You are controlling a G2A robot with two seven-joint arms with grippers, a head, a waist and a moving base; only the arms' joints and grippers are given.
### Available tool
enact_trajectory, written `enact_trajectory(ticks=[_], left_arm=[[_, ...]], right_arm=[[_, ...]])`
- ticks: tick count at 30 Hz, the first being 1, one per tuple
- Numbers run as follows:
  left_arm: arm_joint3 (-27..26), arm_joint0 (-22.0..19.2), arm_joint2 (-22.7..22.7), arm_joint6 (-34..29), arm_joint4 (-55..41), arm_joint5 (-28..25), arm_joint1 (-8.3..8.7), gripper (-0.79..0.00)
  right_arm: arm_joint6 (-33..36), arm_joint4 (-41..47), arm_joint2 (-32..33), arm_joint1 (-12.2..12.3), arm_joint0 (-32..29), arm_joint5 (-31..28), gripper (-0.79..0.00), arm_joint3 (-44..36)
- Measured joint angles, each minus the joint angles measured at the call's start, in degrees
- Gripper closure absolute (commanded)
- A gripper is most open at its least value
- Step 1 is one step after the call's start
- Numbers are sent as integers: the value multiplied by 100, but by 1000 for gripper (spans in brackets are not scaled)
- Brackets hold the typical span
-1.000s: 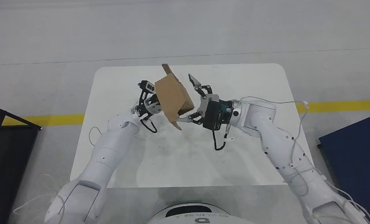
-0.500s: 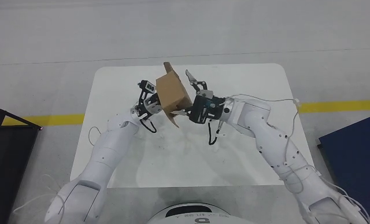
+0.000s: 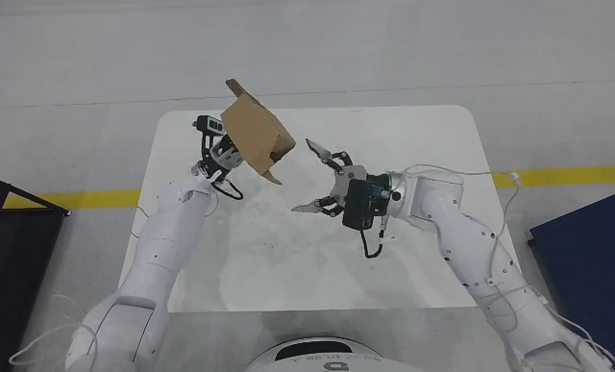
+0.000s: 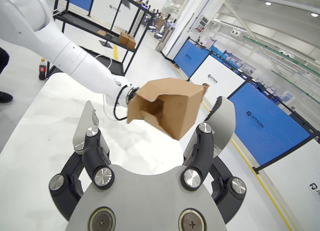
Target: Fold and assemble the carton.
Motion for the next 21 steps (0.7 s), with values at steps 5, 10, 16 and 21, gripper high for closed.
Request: enact_trajectory(ticks=[5, 10, 16, 21], left_arm=[[-109, -4, -7, 80, 230, -78, 28, 0], [-199, 56, 84, 97, 320, -95, 20, 0], [-221, 101, 174, -16, 195, 16, 0, 0], [-174, 86, 224, -207, 23, 207, -17, 0]], right_arm=[[419, -120, -489, -100, 307, 80, -366, 156], [723, -114, -793, -187, 542, 274, -369, 302], [871, -2, -873, -222, 635, 306, -360, 442], [909, 196, -922, -256, 741, 274, -360, 605]])
